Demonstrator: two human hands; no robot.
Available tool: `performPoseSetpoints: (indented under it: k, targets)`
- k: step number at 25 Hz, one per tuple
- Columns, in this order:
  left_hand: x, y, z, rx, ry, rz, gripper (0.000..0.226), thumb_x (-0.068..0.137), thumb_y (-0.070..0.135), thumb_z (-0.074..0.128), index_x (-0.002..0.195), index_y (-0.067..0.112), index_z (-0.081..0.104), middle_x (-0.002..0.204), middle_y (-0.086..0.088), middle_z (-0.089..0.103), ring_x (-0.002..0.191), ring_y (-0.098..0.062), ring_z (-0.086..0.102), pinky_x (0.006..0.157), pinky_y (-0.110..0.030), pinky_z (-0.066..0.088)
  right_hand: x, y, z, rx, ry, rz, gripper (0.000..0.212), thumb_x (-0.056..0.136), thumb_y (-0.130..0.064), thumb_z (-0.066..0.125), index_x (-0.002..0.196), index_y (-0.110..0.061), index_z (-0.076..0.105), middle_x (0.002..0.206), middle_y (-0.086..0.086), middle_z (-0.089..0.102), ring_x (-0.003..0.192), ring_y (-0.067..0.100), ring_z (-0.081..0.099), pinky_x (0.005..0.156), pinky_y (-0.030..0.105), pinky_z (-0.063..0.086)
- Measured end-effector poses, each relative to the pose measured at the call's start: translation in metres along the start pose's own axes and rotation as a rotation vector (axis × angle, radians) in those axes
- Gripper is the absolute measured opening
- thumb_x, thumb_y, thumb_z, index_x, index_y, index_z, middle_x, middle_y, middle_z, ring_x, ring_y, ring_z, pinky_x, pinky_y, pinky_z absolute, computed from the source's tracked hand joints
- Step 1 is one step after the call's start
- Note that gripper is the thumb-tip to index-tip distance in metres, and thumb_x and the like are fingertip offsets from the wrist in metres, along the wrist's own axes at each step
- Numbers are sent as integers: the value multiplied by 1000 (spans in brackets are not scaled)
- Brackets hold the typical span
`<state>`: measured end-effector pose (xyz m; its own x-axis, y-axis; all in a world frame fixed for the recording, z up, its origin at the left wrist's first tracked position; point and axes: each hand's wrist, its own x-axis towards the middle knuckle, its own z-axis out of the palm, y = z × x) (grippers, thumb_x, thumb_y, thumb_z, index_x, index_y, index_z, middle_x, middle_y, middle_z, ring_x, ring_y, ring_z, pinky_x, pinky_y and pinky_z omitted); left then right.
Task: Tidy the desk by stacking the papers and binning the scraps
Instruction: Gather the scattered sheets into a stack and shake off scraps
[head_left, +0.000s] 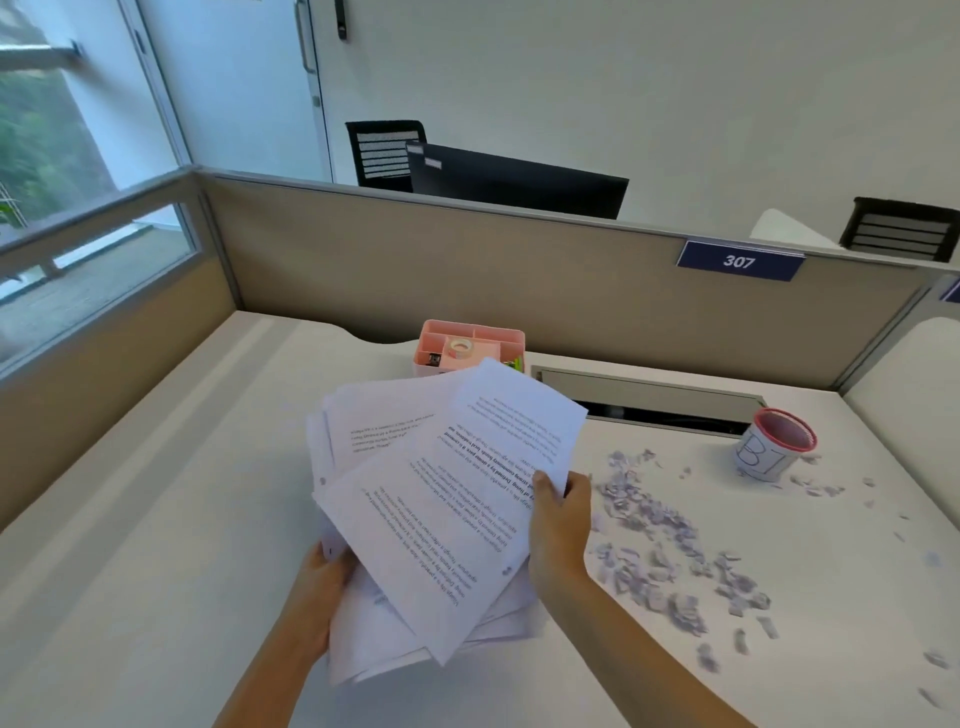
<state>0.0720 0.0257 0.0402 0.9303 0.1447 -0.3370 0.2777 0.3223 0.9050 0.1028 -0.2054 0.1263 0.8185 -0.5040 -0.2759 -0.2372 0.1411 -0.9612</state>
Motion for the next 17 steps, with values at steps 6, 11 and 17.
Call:
performPoseSetpoints:
  k: [6, 11, 17]
  targets:
    - [16, 29, -59, -47, -38, -29, 45, 81, 54, 50, 108, 20, 64, 97, -7, 76, 84, -32, 73, 59, -40, 60, -21, 5, 52, -24, 98, -206, 11, 98, -25, 48, 97, -17, 41, 85, -3, 53, 74, 14, 55, 56, 25, 43]
    - [35, 43, -104, 3, -122, -83, 44, 76, 26, 75, 116, 12, 63, 105, -15, 73, 91, -38, 71, 70, -48, 59, -42, 36, 96, -90, 13, -164, 14, 94, -22, 56, 98, -22, 43, 88, -6, 57, 75, 10, 59, 52, 15, 42]
    - [56, 49, -163, 204, -160, -99, 43, 75, 31, 76, 115, 20, 63, 97, -1, 76, 85, -25, 74, 62, -34, 60, -20, 39, 102, -417, 190, -177, 84, 73, -1, 74, 140, -13, 24, 142, 16, 29, 125, 36, 39, 97, 47, 41]
